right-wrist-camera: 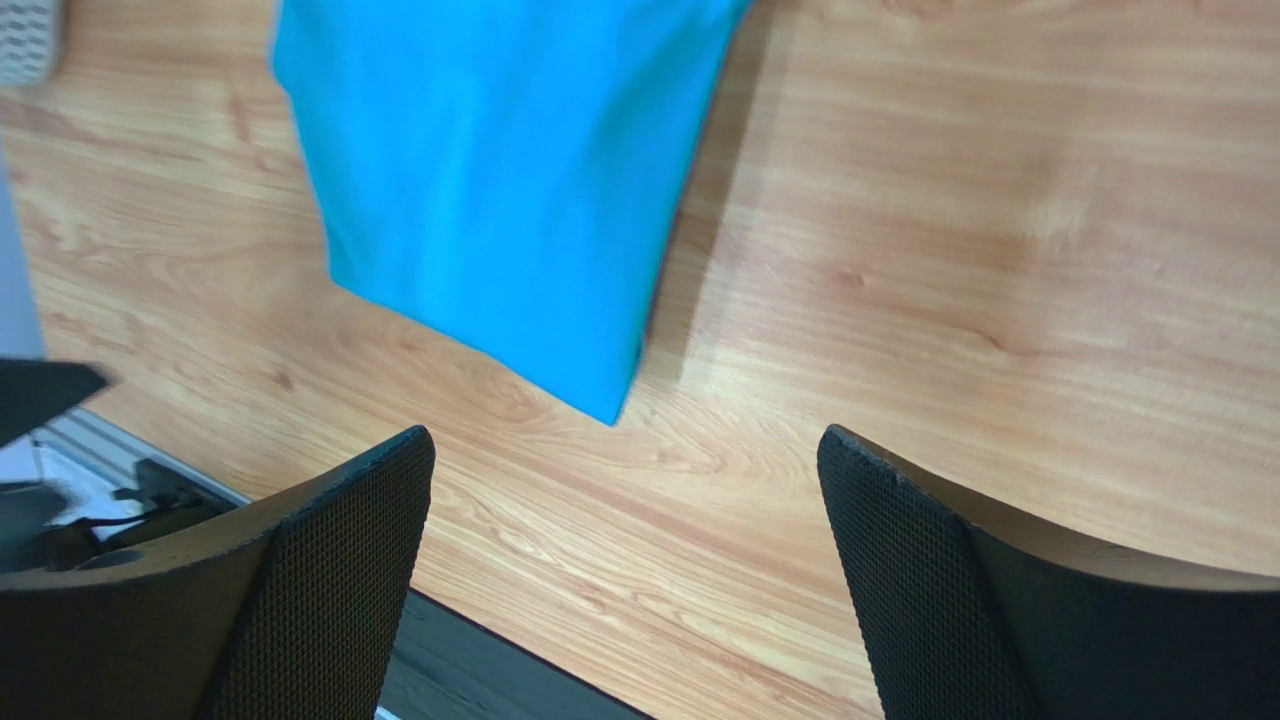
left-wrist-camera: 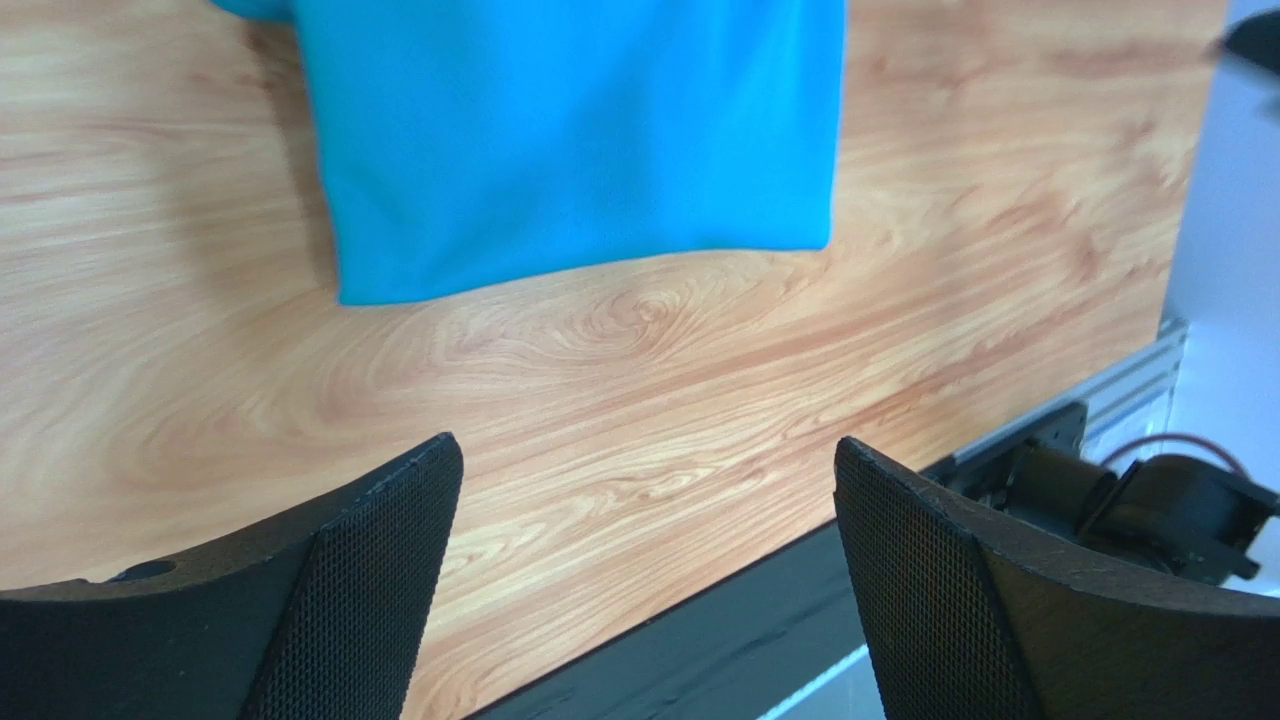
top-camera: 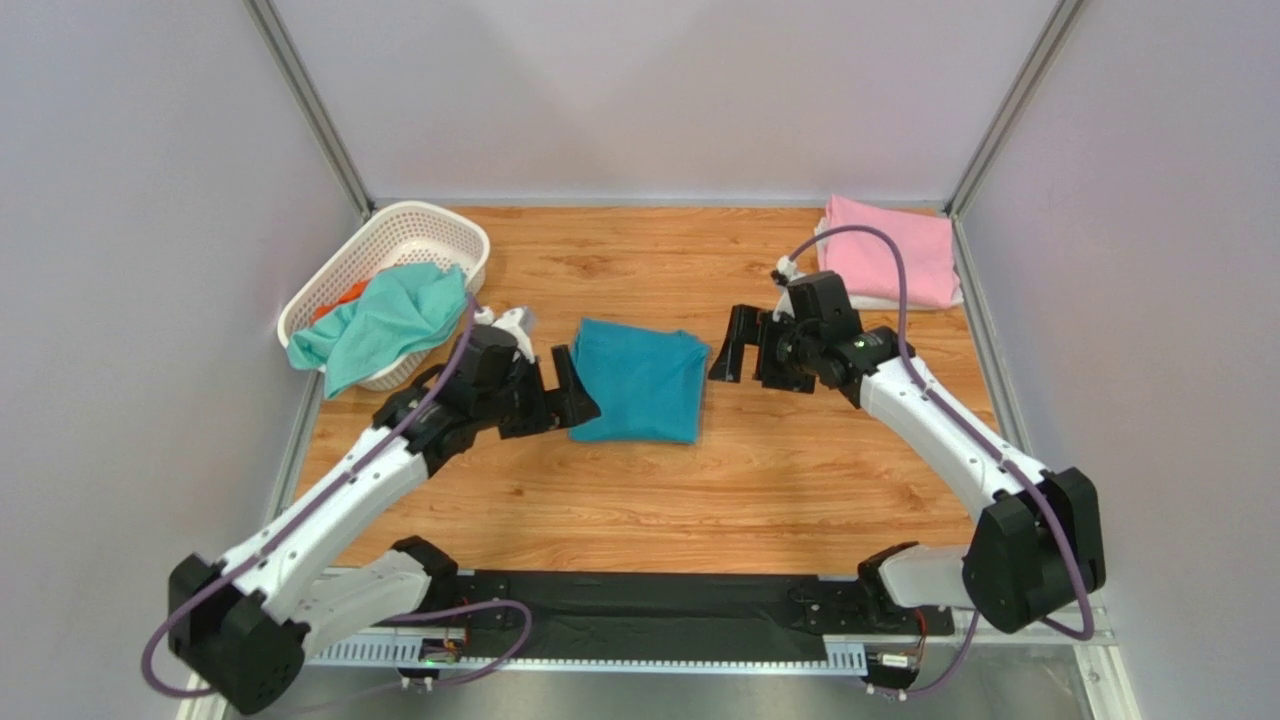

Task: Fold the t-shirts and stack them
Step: Fold the tshirt, then neatly place the folded tshirt to the corner

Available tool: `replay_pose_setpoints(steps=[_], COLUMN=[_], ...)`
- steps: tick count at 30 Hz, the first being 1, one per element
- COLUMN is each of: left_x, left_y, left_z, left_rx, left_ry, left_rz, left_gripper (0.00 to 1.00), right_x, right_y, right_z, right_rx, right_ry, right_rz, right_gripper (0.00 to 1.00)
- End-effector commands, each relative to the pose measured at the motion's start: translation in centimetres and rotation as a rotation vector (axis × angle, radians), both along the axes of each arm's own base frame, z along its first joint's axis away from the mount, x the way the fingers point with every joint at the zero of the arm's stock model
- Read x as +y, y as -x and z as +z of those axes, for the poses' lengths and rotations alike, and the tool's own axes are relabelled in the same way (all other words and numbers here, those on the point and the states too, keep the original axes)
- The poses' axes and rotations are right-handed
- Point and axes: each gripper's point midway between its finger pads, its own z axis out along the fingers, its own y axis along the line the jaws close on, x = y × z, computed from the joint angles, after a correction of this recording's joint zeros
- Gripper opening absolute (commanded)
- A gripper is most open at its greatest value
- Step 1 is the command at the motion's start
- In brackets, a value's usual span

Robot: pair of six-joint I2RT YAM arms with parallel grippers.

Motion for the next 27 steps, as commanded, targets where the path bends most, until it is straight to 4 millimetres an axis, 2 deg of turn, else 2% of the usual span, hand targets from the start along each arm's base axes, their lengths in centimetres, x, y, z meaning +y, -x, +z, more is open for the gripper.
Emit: replay_pose_setpoints(steps=[1,2,4,5,9,11,14,15,16,19,21,22,27], left_x=[4.7,6.6,8.4,10.2,12.6,13.2,13.7,13.8,13.8,13.7,13.5,13.5,12.9], left_y=[2.4,3.1,3.8,4.5,5.9,6.3,6.7,6.8,6.8,6.8,6.7,6.7,6.2], left_z=[-0.8,-0.6,-0.1,0.1,0.9,1.0,1.0,0.8,0.8,0.5,0.3,0.2,0.0], left_rx=[0.055,0.040,0.029,0.022,0.003,0.002,-0.002,0.003,0.005,0.012,0.015,0.020,0.022], left_ry=[-0.135,-0.185,-0.229,-0.274,-0.307,-0.312,-0.312,-0.315,-0.317,-0.319,-0.320,-0.318,-0.313], left_rz=[0.148,0.197,0.254,0.306,0.390,0.417,0.433,0.434,0.433,0.427,0.424,0.424,0.407], left_gripper=[1.00,1.00,1.00,1.00,1.00,1.00,1.00,1.00,1.00,1.00,1.00,1.00,1.00], right_x=[0.2,0.4,0.5,0.9,2.6,3.6,5.1,5.4,5.8,6.9,7.4,7.5,8.3], right_y=[-0.3,-0.4,-0.9,-1.3,-2.5,-2.8,-3.8,-3.9,-4.8,-5.5,-5.8,-5.8,-6.5], right_z=[-2.3,-3.0,-3.7,-4.2,-6.1,-6.9,-8.2,-9.4,-9.1,-10.4,-10.8,-11.7,-12.6], right_rx=[0.028,0.042,0.049,0.062,0.097,0.118,0.137,0.161,0.143,0.157,0.163,0.170,0.159], right_ry=[0.019,0.027,0.045,0.057,0.074,0.083,0.096,0.113,0.117,0.143,0.150,0.170,0.212], right_rz=[-0.034,-0.034,-0.043,-0.040,-0.016,-0.004,0.006,0.009,0.006,0.005,0.003,0.000,0.001], right_gripper=[1.00,1.00,0.99,0.98,0.96,0.91,0.84,0.83,0.81,0.75,0.73,0.72,0.66])
